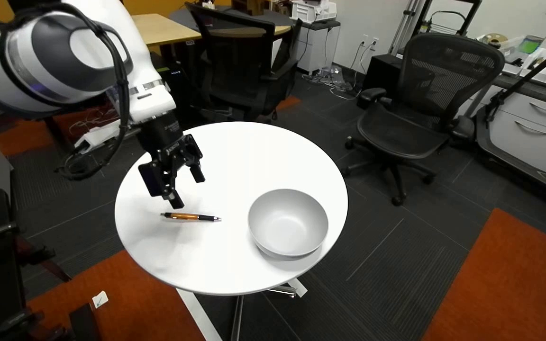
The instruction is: Put the pen inside the bowl
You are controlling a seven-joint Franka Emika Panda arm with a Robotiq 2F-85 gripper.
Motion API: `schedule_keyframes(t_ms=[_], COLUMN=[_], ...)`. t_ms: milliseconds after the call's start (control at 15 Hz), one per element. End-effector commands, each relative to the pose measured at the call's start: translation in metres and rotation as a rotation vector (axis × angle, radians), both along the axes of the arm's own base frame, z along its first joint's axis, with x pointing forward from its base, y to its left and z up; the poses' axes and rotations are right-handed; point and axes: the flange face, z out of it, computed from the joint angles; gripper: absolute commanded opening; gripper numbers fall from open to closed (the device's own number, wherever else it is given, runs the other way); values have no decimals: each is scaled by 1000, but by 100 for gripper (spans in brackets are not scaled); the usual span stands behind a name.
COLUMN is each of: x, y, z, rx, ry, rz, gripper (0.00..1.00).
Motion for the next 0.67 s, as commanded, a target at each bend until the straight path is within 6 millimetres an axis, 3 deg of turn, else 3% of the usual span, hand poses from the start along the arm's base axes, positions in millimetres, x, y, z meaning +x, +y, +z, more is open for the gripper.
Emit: schedule_keyframes(t_ms=[0, 200, 333, 600], x=[-10, -10, -2, -2], y=[0, -2, -1, -5], z=[26, 35, 27, 29], rx=[-27, -34, -24, -18], ry=[-23, -22, -18, -21], rz=[-34, -38, -26, -33], gripper=[100, 100, 100, 100])
